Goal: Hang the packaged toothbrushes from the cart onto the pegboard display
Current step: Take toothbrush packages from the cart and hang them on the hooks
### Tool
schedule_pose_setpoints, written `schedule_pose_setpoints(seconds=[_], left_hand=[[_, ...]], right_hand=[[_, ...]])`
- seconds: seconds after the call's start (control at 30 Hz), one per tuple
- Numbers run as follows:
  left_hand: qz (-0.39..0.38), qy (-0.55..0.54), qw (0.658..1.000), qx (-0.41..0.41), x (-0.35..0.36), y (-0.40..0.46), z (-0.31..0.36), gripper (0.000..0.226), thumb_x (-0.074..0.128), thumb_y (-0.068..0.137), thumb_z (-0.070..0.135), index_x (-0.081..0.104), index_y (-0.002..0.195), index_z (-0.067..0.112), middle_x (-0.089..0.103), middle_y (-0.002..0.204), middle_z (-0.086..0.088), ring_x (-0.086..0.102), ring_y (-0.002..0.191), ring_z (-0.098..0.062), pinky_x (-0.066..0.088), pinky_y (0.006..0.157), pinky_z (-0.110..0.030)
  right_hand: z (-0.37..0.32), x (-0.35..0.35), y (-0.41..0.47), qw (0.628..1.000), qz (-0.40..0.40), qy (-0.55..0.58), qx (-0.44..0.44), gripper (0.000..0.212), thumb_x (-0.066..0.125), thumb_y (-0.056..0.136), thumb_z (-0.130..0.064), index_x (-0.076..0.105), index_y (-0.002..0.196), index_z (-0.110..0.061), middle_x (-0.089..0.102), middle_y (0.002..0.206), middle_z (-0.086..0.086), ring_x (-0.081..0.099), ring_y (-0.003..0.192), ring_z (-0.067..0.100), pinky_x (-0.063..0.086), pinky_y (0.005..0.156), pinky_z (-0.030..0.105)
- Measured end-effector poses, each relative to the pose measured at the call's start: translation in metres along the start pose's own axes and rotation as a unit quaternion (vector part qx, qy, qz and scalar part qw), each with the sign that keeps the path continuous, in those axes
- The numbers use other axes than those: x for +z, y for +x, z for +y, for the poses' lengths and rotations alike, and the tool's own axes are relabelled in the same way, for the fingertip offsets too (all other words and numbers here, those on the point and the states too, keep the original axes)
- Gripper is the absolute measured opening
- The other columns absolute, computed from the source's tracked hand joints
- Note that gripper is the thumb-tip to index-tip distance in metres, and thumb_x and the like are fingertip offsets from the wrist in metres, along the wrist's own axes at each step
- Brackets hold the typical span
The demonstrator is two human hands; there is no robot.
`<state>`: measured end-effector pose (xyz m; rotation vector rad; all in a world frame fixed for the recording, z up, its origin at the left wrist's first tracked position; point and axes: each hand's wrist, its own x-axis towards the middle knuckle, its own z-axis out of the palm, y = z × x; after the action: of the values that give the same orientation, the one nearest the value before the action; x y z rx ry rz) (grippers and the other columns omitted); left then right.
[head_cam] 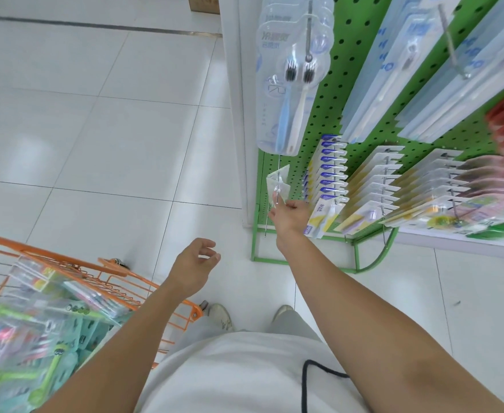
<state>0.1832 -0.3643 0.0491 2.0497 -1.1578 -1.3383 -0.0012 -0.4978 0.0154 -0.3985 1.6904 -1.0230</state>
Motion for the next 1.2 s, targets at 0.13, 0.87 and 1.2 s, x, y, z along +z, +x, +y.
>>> schedule_pose_setpoints(seconds=[0.13, 0.87, 1.2], left_hand=[[0.001, 0.006, 1.000, -0.008, -0.001, -0.004, 0.000, 0.022, 0.060, 0.099, 0.022, 0.058, 0.121, 0.019, 0.063, 0.105, 0.007, 0.063, 0.094, -0.013, 0.053, 0.077, -0.030], [0.088, -0.044, 0.991, -0.085, 0.005, -0.056, -0.048, 0.012, 0.063, 0.097, 0.024, 0.067, 0.109, 0.024, 0.065, 0.107, 0.002, 0.067, 0.097, -0.021, 0.056, 0.091, -0.047], [0.152, -0.094, 0.982, -0.054, -0.046, -0.066, -0.087, 0.005, 0.068, 0.093, 0.020, 0.070, 0.097, 0.021, 0.065, 0.090, 0.007, 0.065, 0.078, -0.014, 0.048, 0.068, -0.024]], right_hand=[[-0.013, -0.001, -0.004, 0.992, -0.060, 0.110, 0.003, 0.003, 0.064, 0.098, -0.010, 0.064, 0.099, -0.013, 0.066, 0.084, -0.001, 0.066, 0.085, 0.020, 0.060, 0.079, 0.026], [-0.042, -0.006, 0.012, 0.936, -0.199, 0.269, 0.109, 0.047, 0.039, 0.105, -0.023, 0.042, 0.152, -0.019, 0.036, 0.160, 0.004, 0.038, 0.145, 0.028, 0.036, 0.117, 0.047], [0.079, -0.026, -0.112, 0.938, -0.227, -0.176, 0.196, 0.028, 0.061, 0.097, -0.019, 0.064, 0.120, -0.003, 0.071, 0.103, 0.012, 0.067, 0.085, 0.026, 0.058, 0.079, 0.033]])
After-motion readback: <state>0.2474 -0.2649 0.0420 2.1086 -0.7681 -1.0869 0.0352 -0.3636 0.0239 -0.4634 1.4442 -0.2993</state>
